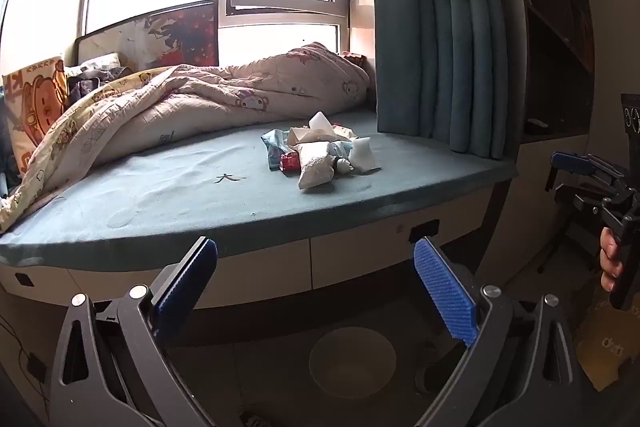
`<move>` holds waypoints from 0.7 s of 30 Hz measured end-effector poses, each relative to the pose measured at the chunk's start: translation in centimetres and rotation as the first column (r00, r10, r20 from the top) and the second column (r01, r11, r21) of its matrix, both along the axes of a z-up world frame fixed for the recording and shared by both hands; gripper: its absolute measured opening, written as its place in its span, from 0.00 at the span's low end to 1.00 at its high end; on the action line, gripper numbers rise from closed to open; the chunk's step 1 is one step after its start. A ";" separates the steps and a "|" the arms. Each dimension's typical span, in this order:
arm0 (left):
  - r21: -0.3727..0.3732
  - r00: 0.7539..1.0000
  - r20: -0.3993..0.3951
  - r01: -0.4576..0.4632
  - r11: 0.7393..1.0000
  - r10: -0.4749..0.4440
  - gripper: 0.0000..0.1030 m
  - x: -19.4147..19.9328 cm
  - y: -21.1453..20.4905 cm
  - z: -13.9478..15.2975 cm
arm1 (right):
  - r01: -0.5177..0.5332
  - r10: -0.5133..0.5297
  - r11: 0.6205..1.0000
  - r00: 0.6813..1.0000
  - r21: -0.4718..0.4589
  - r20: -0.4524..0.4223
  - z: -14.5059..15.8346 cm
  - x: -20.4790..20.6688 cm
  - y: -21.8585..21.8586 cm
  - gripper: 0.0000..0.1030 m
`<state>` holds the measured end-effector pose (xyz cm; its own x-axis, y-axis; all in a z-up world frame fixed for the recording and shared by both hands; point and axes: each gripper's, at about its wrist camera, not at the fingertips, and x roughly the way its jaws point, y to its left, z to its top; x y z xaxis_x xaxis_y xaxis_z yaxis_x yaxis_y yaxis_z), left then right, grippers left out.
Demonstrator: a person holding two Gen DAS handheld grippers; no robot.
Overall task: Collect trash
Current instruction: 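Move both tools toward the trash pile on the teal mattress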
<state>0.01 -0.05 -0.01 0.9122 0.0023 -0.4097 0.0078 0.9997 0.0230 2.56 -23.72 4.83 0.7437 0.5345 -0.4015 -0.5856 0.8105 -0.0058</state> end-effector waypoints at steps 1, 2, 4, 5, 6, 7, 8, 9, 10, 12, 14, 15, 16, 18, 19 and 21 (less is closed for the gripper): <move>0.007 1.000 0.003 -0.002 1.000 0.002 0.94 0.0 0.0 0.0 | -0.001 0.002 1.000 1.000 -0.005 0.013 0.1 0.0 0.0 0.95; 0.013 1.000 0.006 -0.004 1.000 0.004 0.94 0.0 0.0 0.0 | 0.000 0.000 1.000 1.000 -0.004 0.013 0.2 0.0 0.0 0.95; 0.022 1.000 0.007 -0.006 1.000 0.005 0.94 0.0 0.0 0.0 | 0.003 -0.003 1.000 1.000 -0.001 0.011 0.4 0.0 -0.1 0.95; 0.017 1.000 0.015 -0.009 1.000 0.009 0.94 -0.2 -0.1 0.0 | -0.005 0.005 1.000 1.000 -0.006 -0.001 0.3 0.3 -0.1 0.95; 0.016 1.000 0.014 -0.010 1.000 0.010 0.94 -0.3 -0.1 0.0 | -0.004 0.004 1.000 1.000 -0.005 0.002 0.4 0.4 -0.1 0.95; 0.015 1.000 0.013 -0.010 1.000 0.010 0.94 -0.3 -0.1 0.0 | -0.004 0.004 1.000 1.000 -0.005 0.005 0.5 0.4 -0.1 0.95; 0.017 1.000 0.013 -0.011 1.000 0.011 0.94 -0.4 -0.1 0.0 | -0.005 0.005 1.000 1.000 -0.010 0.007 0.0 -0.1 0.6 0.95; 0.018 1.000 0.014 -0.013 1.000 0.013 0.94 -0.5 -0.1 0.0 | -0.005 0.005 1.000 1.000 -0.013 0.010 0.0 -0.2 0.7 0.95; 0.018 1.000 0.014 -0.014 1.000 0.014 0.94 -0.6 -0.2 0.0 | -0.004 0.004 1.000 1.000 -0.015 0.013 -0.1 -0.4 0.8 0.95; 0.010 1.000 0.003 -0.009 1.000 0.009 0.94 -0.4 0.3 0.1 | -0.007 0.008 1.000 1.000 -0.017 0.010 -0.1 -0.3 1.2 0.95; 0.011 1.000 0.005 -0.009 1.000 0.009 0.94 -0.5 0.5 0.2 | -0.011 0.011 1.000 1.000 -0.012 0.007 0.1 0.0 1.0 0.95; 0.009 1.000 0.005 -0.010 1.000 0.010 0.94 -0.5 0.6 0.2 | -0.013 0.013 1.000 1.000 -0.011 0.008 0.1 0.0 1.0 0.95; 0.006 1.000 0.006 -0.010 1.000 0.010 0.94 -0.6 0.7 0.3 | -0.015 0.015 1.000 1.000 -0.012 0.009 0.2 -0.1 1.1 0.95; 0.000 1.000 0.006 -0.011 1.000 0.011 0.94 -0.7 0.9 0.4 | -0.017 0.017 1.000 1.000 -0.015 0.009 0.3 -0.1 1.1 0.95; -0.001 1.000 0.006 -0.010 1.000 0.010 0.94 -0.7 0.9 0.4 | -0.019 0.019 1.000 1.000 -0.015 0.009 0.3 -0.1 1.1 0.95; 0.005 1.000 0.005 -0.008 1.000 0.008 0.94 -0.7 1.0 0.4 | -0.020 0.020 1.000 1.000 -0.018 0.010 0.4 0.0 1.1 0.95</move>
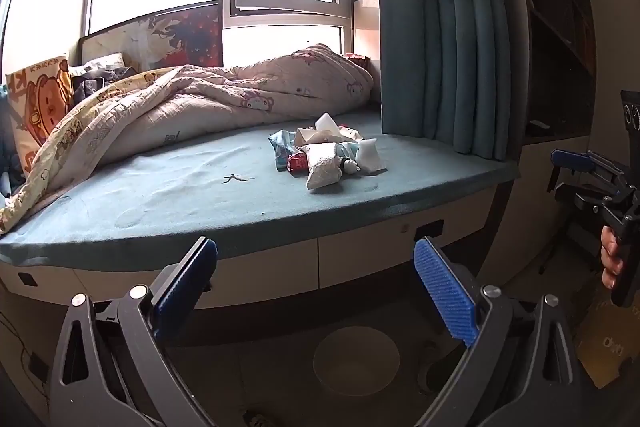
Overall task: Collect trash
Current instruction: 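Move both tools toward the trash pile on the teal mattress, then grasp the white bubble-wrap pouch with left tool while right tool grasps white foam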
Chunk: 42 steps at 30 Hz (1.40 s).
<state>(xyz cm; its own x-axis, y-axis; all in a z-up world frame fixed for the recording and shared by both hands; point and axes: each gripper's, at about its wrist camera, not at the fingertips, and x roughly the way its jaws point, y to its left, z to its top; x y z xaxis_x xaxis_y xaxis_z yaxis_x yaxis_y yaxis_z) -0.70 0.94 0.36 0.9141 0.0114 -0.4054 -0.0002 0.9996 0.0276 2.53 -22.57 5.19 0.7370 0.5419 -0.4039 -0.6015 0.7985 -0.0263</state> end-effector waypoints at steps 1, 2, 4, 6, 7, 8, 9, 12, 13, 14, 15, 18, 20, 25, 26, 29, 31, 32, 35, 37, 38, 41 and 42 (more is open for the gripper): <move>0.000 1.000 -0.001 0.000 1.000 0.000 0.94 0.0 0.1 0.0 | -0.001 0.001 1.000 1.000 0.001 0.000 0.0 0.0 0.0 0.95; -0.001 1.000 -0.003 0.002 1.000 -0.002 0.94 0.1 0.1 0.0 | -0.002 0.002 1.000 1.000 0.001 0.000 0.0 0.0 0.0 0.95; -0.001 1.000 -0.007 0.003 1.000 -0.003 0.94 0.3 0.1 0.0 | -0.002 0.002 1.000 1.000 0.000 -0.001 0.0 0.2 0.0 0.95; 0.001 1.000 -0.012 0.002 1.000 -0.002 0.94 0.5 0.0 -0.1 | -0.002 0.002 1.000 1.000 -0.002 -0.004 0.0 0.4 0.0 0.95; 0.001 1.000 -0.014 0.002 1.000 -0.002 0.94 0.7 0.0 -0.2 | -0.002 0.002 1.000 1.000 -0.003 -0.005 -0.1 0.4 0.1 0.95; 0.000 1.000 -0.018 0.003 1.000 -0.003 0.94 1.0 0.0 -0.3 | -0.002 0.002 1.000 1.000 -0.004 -0.007 -0.2 0.6 0.0 0.95; -0.001 1.000 -0.021 0.004 1.000 -0.004 0.94 1.2 0.0 -0.4 | 0.000 0.000 1.000 1.000 -0.006 -0.006 -0.1 0.5 0.1 0.95; -0.006 0.999 -0.032 0.005 1.000 -0.005 0.94 2.1 0.0 -0.7 | 0.003 -0.003 1.000 1.000 -0.008 -0.017 -0.4 1.1 0.2 0.95; -0.014 0.999 -0.038 0.003 1.000 -0.003 0.94 2.5 0.0 -0.9 | 0.005 -0.005 1.000 1.000 -0.009 -0.020 -0.5 1.4 0.2 0.95; -0.037 0.999 -0.046 0.000 0.999 -0.002 0.94 3.1 0.2 -1.1 | 0.007 -0.008 1.000 1.000 -0.010 -0.024 -0.6 1.8 0.2 0.95; -0.081 0.999 -0.053 0.006 0.997 -0.010 0.94 3.7 0.6 -1.3 | 0.008 -0.008 1.000 1.000 -0.010 -0.029 -0.8 2.3 0.2 0.95; -0.159 0.998 -0.053 0.024 0.987 -0.033 0.94 5.9 1.0 -1.9 | 0.017 -0.018 1.000 0.999 -0.015 -0.046 -1.5 4.1 0.3 0.95; -0.122 0.998 -0.054 0.029 0.992 -0.036 0.94 8.3 0.2 -2.3 | 0.017 -0.017 1.000 0.998 -0.008 -0.065 -1.9 6.0 0.5 0.95; -0.103 0.993 -0.109 0.022 0.994 -0.033 0.94 15.6 -0.6 -3.5 | 0.028 -0.030 0.999 0.997 -0.027 -0.071 -2.8 10.9 1.7 0.95; -0.091 0.993 -0.118 0.014 0.996 -0.025 0.94 18.1 -0.7 -3.8 | 0.036 -0.038 0.999 0.997 -0.029 -0.068 -3.0 12.1 1.8 0.95; -0.085 0.990 -0.143 -0.019 0.996 0.007 0.94 23.0 -0.2 -4.6 | 0.058 -0.060 0.998 0.996 -0.031 -0.065 -3.4 15.1 2.1 0.95; -0.120 0.984 -0.176 -0.032 0.992 0.011 0.91 26.0 0.3 -5.3 | 0.064 -0.066 0.998 0.995 -0.025 -0.079 -3.9 16.9 2.2 0.95; -0.136 0.982 -0.188 -0.031 0.990 0.005 0.81 27.4 0.4 -5.5 | 0.063 -0.065 0.998 0.994 -0.024 -0.085 -4.1 17.6 2.3 0.95; -0.101 0.982 -0.190 -0.027 0.995 0.007 0.77 30.0 -0.3 -5.9 | 0.058 -0.061 0.998 0.993 -0.033 -0.103 -5.0 19.2 2.5 0.95; -0.097 0.979 -0.205 -0.027 0.995 0.007 0.61 31.1 -0.5 -6.3 | 0.054 -0.058 0.998 0.992 -0.039 -0.116 -5.8 20.1 2.6 0.95; -0.099 0.975 -0.221 -0.022 0.995 0.000 0.42 31.8 -0.5 -6.6 | 0.056 -0.060 0.998 0.991 -0.042 -0.123 -6.1 20.5 2.7 0.95; -0.101 0.977 -0.212 -0.027 0.995 0.005 0.39 31.5 -0.2 -6.5 | 0.087 -0.092 0.995 0.986 -0.046 -0.141 -6.7 22.0 3.0 0.95; -0.101 0.979 -0.204 -0.031 0.994 0.010 0.38 31.1 -0.1 -6.3 | 0.093 -0.098 0.995 0.984 -0.040 -0.146 -6.8 22.5 3.0 0.95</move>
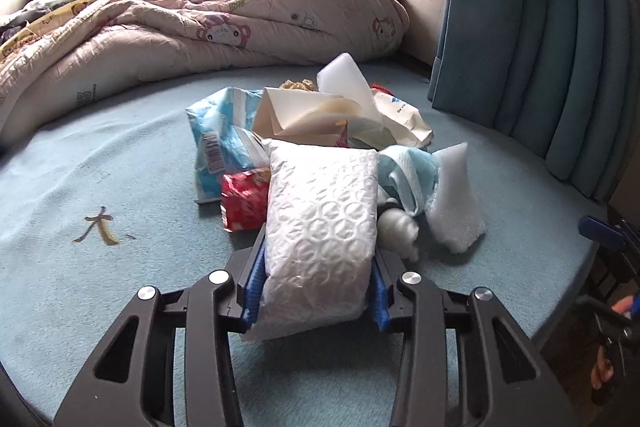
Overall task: Collect trash
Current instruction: 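Grasp the white bubble-wrap pouch with left tool while right tool grasps white foam, then carry both held items down over the white wastebasket and open both tools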
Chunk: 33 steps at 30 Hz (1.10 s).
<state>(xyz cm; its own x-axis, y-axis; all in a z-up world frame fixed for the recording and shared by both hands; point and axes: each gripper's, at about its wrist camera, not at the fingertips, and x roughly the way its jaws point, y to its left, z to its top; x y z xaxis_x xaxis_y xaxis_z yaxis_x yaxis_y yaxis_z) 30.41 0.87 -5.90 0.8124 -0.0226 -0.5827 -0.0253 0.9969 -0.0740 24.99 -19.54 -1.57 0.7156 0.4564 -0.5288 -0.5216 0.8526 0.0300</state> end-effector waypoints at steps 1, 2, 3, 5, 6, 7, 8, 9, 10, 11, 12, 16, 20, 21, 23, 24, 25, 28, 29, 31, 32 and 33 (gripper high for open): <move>-0.004 1.000 0.005 0.000 1.000 0.000 0.38 -0.5 0.2 0.2 | 0.004 -0.004 1.000 1.000 0.007 -0.010 -0.1 0.5 0.1 0.95; -0.016 1.000 0.012 0.001 1.000 -0.001 0.37 -1.3 0.6 0.5 | 0.002 -0.002 1.000 0.999 0.013 -0.032 -0.2 1.3 0.3 0.95; -0.018 1.000 0.018 0.000 1.000 0.001 0.37 -2.0 0.8 0.8 | -0.007 0.009 1.000 0.999 0.024 -0.048 -0.2 2.0 0.6 0.95; -0.018 0.999 0.032 -0.003 1.000 0.004 0.37 -3.5 1.3 1.4 | -0.037 0.039 0.999 0.997 0.034 -0.059 0.0 2.9 1.3 0.95; -0.016 0.999 0.039 -0.004 1.000 0.005 0.37 -4.4 1.6 1.7 | -0.051 0.052 0.998 0.997 0.033 -0.053 0.3 3.3 1.9 0.95; -0.009 0.999 0.044 -0.005 1.000 0.005 0.37 -5.3 1.9 1.9 | -0.064 0.065 0.997 0.997 0.032 -0.046 0.6 3.7 2.5 0.95; -0.005 0.999 0.044 -0.005 1.000 0.005 0.37 -5.8 2.1 2.0 | -0.080 0.081 0.997 0.995 0.019 -0.049 0.8 4.4 3.5 0.95; 0.000 0.999 0.044 -0.003 1.000 0.003 0.37 -6.4 2.3 2.1 | -0.083 0.083 0.997 0.995 0.009 -0.056 0.8 4.9 4.0 0.95; 0.004 0.999 0.044 -0.002 1.000 0.002 0.37 -7.1 2.5 2.1 | -0.084 0.083 0.996 0.994 -0.003 -0.067 0.8 5.4 4.7 0.95; 0.010 0.999 0.045 -0.003 1.000 0.003 0.37 -7.7 2.7 2.1 | -0.081 0.079 0.996 0.994 -0.022 -0.077 0.7 6.0 5.5 0.95; 0.014 0.999 0.047 -0.004 1.000 0.003 0.37 -8.3 2.8 2.0 | -0.077 0.073 0.996 0.994 -0.044 -0.085 0.5 6.5 6.2 0.95; 0.020 0.999 0.045 0.001 1.000 -0.002 0.37 -10.0 3.3 1.5 | -0.079 0.069 0.994 0.989 -0.077 -0.131 -0.3 8.0 7.7 0.79; 0.015 0.999 0.034 0.011 1.000 -0.011 0.37 -11.2 3.7 0.7 | -0.071 0.054 0.993 0.985 -0.099 -0.165 -0.7 8.5 8.0 0.68; 0.014 0.999 0.031 0.014 1.000 -0.014 0.37 -11.4 3.7 0.5 | -0.072 0.052 0.991 0.984 -0.113 -0.172 -0.9 8.6 8.1 0.68; 0.011 0.999 0.027 0.017 1.000 -0.018 0.37 -11.6 3.7 0.4 | -0.061 0.038 0.989 0.985 -0.134 -0.167 -0.8 8.7 8.4 0.52; 0.008 0.999 0.028 0.018 1.000 -0.019 0.37 -11.7 3.7 0.4 | -0.055 0.032 0.990 0.985 -0.132 -0.169 -0.7 8.9 8.2 0.52; 0.007 0.999 0.029 0.018 1.000 -0.018 0.37 -11.9 3.7 0.4 | -0.048 0.026 0.991 0.984 -0.123 -0.175 -0.6 9.0 8.0 0.52; 0.003 0.999 0.044 0.018 1.000 -0.018 0.37 -12.8 3.5 1.0 | -0.029 0.016 0.996 0.987 -0.079 -0.159 0.2 8.5 6.9 0.51; 0.002 0.999 0.051 0.018 1.000 -0.018 0.37 -13.3 3.5 1.3 | -0.028 0.017 0.997 0.990 -0.072 -0.138 0.8 8.0 6.5 0.51; 0.000 0.998 0.060 0.023 1.000 -0.023 0.37 -14.2 3.4 1.7 | -0.035 0.028 0.997 0.994 -0.063 -0.101 1.9 6.6 5.8 0.51; 0.002 0.998 0.063 0.025 1.000 -0.025 0.37 -14.7 3.3 2.0 | -0.047 0.043 0.997 0.996 -0.055 -0.083 2.6 5.6 5.4 0.51; 0.004 0.997 0.066 0.028 1.000 -0.028 0.37 -15.2 3.1 2.2 | -0.066 0.063 0.997 0.996 -0.046 -0.065 3.3 4.6 4.9 0.51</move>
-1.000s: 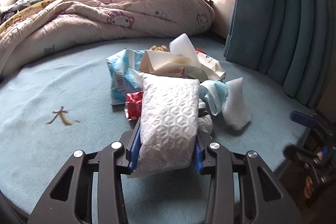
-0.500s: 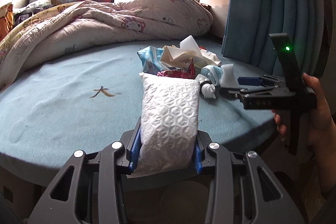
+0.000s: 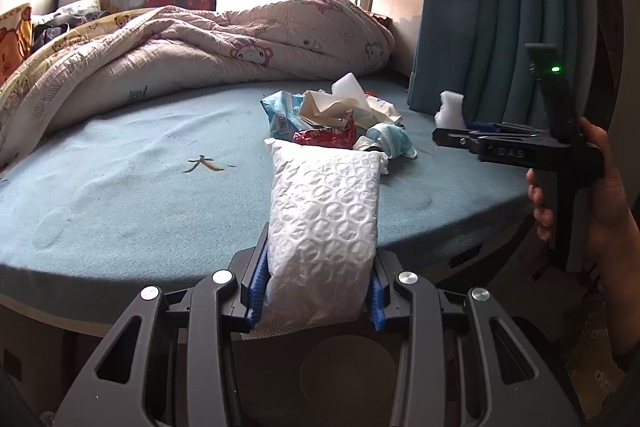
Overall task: Collect trash
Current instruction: 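Carry both held items down over the white wastebasket and open both tools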
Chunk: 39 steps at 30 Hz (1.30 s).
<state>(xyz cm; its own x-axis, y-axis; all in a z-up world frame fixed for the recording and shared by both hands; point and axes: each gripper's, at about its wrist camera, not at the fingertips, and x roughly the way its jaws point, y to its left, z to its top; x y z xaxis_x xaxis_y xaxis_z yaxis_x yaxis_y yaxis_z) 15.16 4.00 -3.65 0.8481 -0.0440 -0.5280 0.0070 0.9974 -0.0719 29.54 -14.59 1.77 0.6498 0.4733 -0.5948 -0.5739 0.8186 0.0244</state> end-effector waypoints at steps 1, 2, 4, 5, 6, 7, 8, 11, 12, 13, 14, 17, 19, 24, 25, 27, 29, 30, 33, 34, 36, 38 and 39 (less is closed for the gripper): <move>-0.001 1.000 0.001 0.005 1.000 -0.005 0.37 -0.7 -0.2 0.2 | -0.016 0.016 1.000 1.000 0.005 0.015 0.6 -1.0 -0.3 0.51; -0.005 1.000 0.002 0.006 1.000 -0.006 0.37 -1.2 -0.3 0.3 | -0.038 0.037 0.999 0.999 0.010 0.037 1.3 -2.5 -0.6 0.51; -0.017 1.000 0.003 0.013 1.000 -0.012 0.37 -2.4 -0.6 0.4 | -0.083 0.082 0.996 0.994 0.015 0.073 2.5 -6.0 -1.2 0.51; -0.020 1.000 0.003 0.015 1.000 -0.015 0.37 -3.2 -0.8 0.3 | -0.101 0.099 0.995 0.991 0.017 0.086 2.9 -7.7 -1.4 0.51; -0.021 1.000 0.001 0.017 1.000 -0.017 0.37 -4.0 -1.0 0.1 | -0.114 0.111 0.993 0.989 0.020 0.092 3.0 -9.0 -1.6 0.51; -0.023 1.000 -0.001 0.018 1.000 -0.018 0.37 -4.5 -1.2 -0.1 | -0.128 0.125 0.991 0.987 0.025 0.097 3.1 -10.4 -1.8 0.51; -0.030 1.000 -0.006 0.019 0.999 -0.020 0.37 -5.2 -1.4 -0.5 | -0.142 0.139 0.989 0.986 0.030 0.093 2.9 -12.1 -2.1 0.51; -0.048 0.999 -0.040 0.026 0.998 -0.028 0.37 -7.0 -2.3 -2.9 | -0.174 0.173 0.985 0.983 0.017 0.066 0.3 -16.8 -2.8 0.51; -0.051 0.998 -0.057 0.033 0.998 -0.036 0.37 -7.4 -2.6 -4.1 | -0.184 0.184 0.983 0.982 0.005 0.046 -1.2 -18.0 -2.9 0.51; -0.051 0.996 -0.076 0.038 0.998 -0.041 0.37 -7.6 -3.0 -5.3 | -0.194 0.194 0.981 0.981 -0.001 0.025 -2.6 -18.8 -3.1 0.51; -0.058 0.993 -0.104 0.046 0.997 -0.052 0.37 -7.8 -3.4 -7.0 | -0.199 0.199 0.980 0.980 -0.008 -0.020 -5.0 -19.6 -3.4 0.51; -0.018 0.985 -0.163 0.061 0.998 -0.063 0.38 -7.8 -4.9 -12.6 | -0.194 0.193 0.981 0.980 -0.025 -0.051 -9.6 -20.7 -4.2 0.51; -0.006 0.978 -0.192 0.076 0.997 -0.076 0.38 -7.3 -5.5 -15.7 | -0.193 0.189 0.981 0.978 -0.035 -0.086 -12.6 -21.0 -4.7 0.51; -0.082 0.943 -0.303 0.116 0.990 -0.135 0.38 -3.7 -6.6 -24.8 | -0.191 0.185 0.981 0.974 -0.035 -0.133 -17.4 -20.6 -4.9 0.51; -0.087 0.938 -0.316 0.125 0.988 -0.146 0.38 -3.0 -6.9 -26.1 | -0.191 0.184 0.981 0.973 -0.042 -0.140 -18.0 -20.3 -4.8 0.51; -0.112 0.919 -0.350 0.152 0.982 -0.182 0.39 -1.0 -7.5 -29.0 | -0.182 0.171 0.981 0.973 -0.063 -0.155 -19.3 -19.4 -4.7 0.51; -0.134 0.903 -0.371 0.179 0.975 -0.217 0.40 0.9 -8.1 -31.0 | -0.176 0.162 0.982 0.972 -0.070 -0.173 -20.1 -18.2 -4.6 0.51; -0.130 0.897 -0.377 0.196 0.972 -0.232 0.41 1.9 -8.4 -31.9 | -0.174 0.159 0.982 0.971 -0.070 -0.176 -20.4 -17.6 -4.7 0.51; -0.118 0.879 -0.386 0.252 0.961 -0.278 0.41 4.4 -9.5 -34.2 | -0.165 0.149 0.984 0.971 -0.068 -0.189 -21.1 -16.0 -4.4 0.51; -0.107 0.876 -0.391 0.263 0.959 -0.284 0.41 4.8 -9.8 -34.9 | -0.162 0.146 0.985 0.970 -0.067 -0.192 -21.4 -15.6 -4.4 0.51; -0.109 0.865 -0.411 0.266 0.958 -0.287 0.41 6.2 -9.9 -36.7 | -0.151 0.137 0.987 0.967 -0.052 -0.213 -21.9 -14.7 -4.3 0.51; -0.116 0.865 -0.418 0.253 0.960 -0.278 0.43 7.1 -9.7 -37.7 | -0.141 0.130 0.989 0.965 -0.035 -0.229 -22.2 -14.1 -4.6 0.51; -0.119 0.865 -0.419 0.248 0.961 -0.275 0.52 7.3 -9.5 -37.7 | -0.140 0.130 0.990 0.963 -0.027 -0.234 -22.3 -13.8 -4.5 0.51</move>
<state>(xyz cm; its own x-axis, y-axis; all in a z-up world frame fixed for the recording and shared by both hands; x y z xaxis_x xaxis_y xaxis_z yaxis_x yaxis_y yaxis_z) 22.46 -5.49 -41.40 0.4931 -0.2752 -0.8253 0.2219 0.9570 -0.1866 15.75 -19.07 -20.56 0.4237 0.5178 -0.7432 -0.6621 0.7370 0.1360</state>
